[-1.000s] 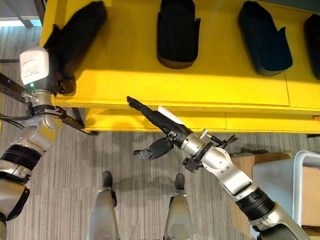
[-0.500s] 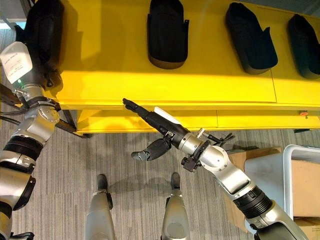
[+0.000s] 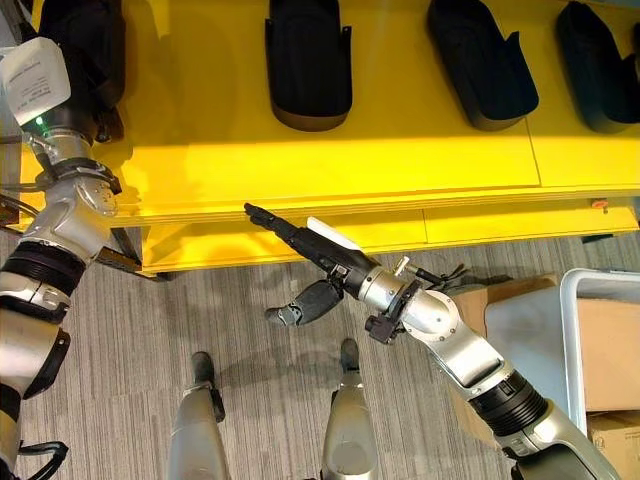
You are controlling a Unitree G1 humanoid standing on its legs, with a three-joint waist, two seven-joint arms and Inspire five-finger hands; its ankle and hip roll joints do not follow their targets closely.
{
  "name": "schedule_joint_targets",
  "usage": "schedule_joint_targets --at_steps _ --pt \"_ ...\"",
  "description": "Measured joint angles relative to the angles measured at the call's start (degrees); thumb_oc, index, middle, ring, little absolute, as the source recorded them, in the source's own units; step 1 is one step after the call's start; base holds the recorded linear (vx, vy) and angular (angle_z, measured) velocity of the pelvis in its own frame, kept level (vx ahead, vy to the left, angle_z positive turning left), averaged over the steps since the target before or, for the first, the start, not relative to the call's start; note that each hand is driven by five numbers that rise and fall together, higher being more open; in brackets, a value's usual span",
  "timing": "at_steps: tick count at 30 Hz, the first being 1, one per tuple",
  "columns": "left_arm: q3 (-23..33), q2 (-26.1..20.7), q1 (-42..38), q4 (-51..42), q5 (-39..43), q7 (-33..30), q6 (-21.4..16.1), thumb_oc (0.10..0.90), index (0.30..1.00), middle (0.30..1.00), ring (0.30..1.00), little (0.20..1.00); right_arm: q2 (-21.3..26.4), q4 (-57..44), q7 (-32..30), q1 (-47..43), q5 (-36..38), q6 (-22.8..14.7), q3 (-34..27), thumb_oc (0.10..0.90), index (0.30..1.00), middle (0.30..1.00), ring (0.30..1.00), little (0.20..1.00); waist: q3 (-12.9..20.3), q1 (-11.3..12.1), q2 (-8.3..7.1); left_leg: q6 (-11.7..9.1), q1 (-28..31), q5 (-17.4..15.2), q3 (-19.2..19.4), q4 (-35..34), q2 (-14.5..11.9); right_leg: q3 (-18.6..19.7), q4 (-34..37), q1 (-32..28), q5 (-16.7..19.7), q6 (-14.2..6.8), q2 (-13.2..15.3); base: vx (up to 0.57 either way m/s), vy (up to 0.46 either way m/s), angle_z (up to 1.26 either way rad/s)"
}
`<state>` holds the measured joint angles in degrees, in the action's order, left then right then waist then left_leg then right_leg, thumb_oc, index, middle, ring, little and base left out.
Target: Move parts from the plastic box to the shelf.
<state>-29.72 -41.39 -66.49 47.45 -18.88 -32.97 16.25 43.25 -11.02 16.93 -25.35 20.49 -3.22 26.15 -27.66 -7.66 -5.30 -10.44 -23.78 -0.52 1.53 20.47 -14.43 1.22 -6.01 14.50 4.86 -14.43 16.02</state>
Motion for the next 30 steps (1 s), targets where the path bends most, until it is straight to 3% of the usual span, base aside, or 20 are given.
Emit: schedule_joint_targets --at_steps 6,10,30 --pt "-2.3 0.0 -0.6 -0.2 -0.1 1.9 0.4 0.400 0.300 0.300 0.300 0.300 0.5 0.0 0.6 0.2 0.0 0.0 0.0 0.900 1.000 1.000 1.000 1.000 -0.1 -1.4 0.30 0.3 1.0 0.0 1.2 -0.5 0.6 1.1 0.2 0.0 0.1 -0.1 0.7 0.00 0.002 -0.03" --pt "-2.2 0.0 -0.8 -0.2 0.0 2.2 1.4 0.400 0.300 0.300 0.300 0.300 1.8 0.0 0.8 0.2 0.0 0.0 0.0 0.900 1.000 1.000 1.000 1.000 -0.1 -1.7 1.36 0.4 1.2 0.1 1.4 -0.9 0.6 1.2 0.6 0.0 0.2 -0.3 0.8 0.00 0.003 -0.02" --pt "-1.0 2.4 0.2 -0.2 2.9 1.3 2.5 0.400 0.300 0.300 0.300 0.300 2.2 0.0 0.5 0.1 0.0 0.0 0.0 0.900 1.000 1.000 1.000 1.000 -0.1 -1.1 1.42 0.5 1.9 0.1 1.2 -1.0 0.6 0.9 0.9 -1.0 0.2 -0.3 0.8 0.00 -0.003 0.00"
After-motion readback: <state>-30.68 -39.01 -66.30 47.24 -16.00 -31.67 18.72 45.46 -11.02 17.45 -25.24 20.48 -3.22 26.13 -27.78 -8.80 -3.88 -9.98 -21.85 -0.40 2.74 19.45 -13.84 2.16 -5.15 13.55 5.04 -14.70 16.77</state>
